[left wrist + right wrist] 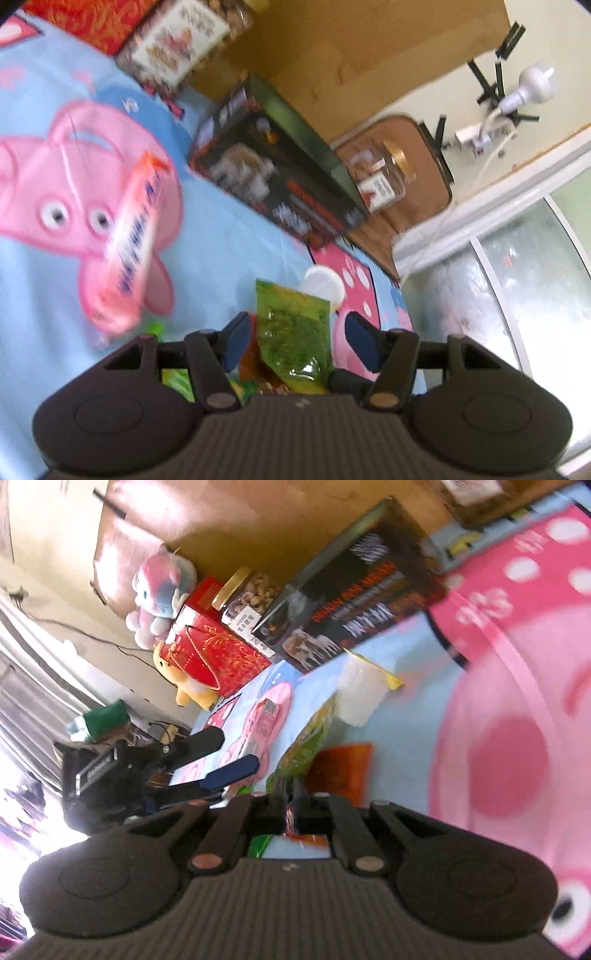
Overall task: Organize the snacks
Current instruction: 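Grasp the green pickle bag with the left tool, then carry the pickle bag into the black box and release it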
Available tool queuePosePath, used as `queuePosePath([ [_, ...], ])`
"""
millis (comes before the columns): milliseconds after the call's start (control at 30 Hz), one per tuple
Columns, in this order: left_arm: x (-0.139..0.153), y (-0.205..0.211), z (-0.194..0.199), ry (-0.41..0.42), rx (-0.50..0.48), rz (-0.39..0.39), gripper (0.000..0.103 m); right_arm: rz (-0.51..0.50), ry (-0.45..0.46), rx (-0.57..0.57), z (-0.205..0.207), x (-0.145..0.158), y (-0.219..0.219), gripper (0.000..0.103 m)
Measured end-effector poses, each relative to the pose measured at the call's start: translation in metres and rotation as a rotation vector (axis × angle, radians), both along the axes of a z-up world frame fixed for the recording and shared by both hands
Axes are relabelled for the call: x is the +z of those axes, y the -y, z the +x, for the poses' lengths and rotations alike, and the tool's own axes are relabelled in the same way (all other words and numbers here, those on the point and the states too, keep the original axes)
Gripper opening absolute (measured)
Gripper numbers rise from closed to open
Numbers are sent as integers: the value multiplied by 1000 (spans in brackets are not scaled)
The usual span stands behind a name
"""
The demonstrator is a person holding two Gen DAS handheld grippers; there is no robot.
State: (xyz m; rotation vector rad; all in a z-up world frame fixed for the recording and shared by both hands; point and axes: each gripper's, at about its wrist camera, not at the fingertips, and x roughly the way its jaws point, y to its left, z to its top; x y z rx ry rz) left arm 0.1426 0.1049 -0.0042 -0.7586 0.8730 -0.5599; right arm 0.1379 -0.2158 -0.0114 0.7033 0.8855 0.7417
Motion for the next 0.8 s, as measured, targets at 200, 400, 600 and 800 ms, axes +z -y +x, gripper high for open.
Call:
queuePosePath([
  [200,0,14,-4,8,-3,44,57,44,-32,-17,-9,-8,10,7],
  [400,3,25,-5,2,-31,66,57,-37,8,-37,-13,-8,9,13],
  [600,3,29,2,5,-28,93,57,-54,30,-58,-13,-9,16,15],
  [800,2,30,-1,23,-32,96,52,-87,103,-40,-10,-1,10,32],
])
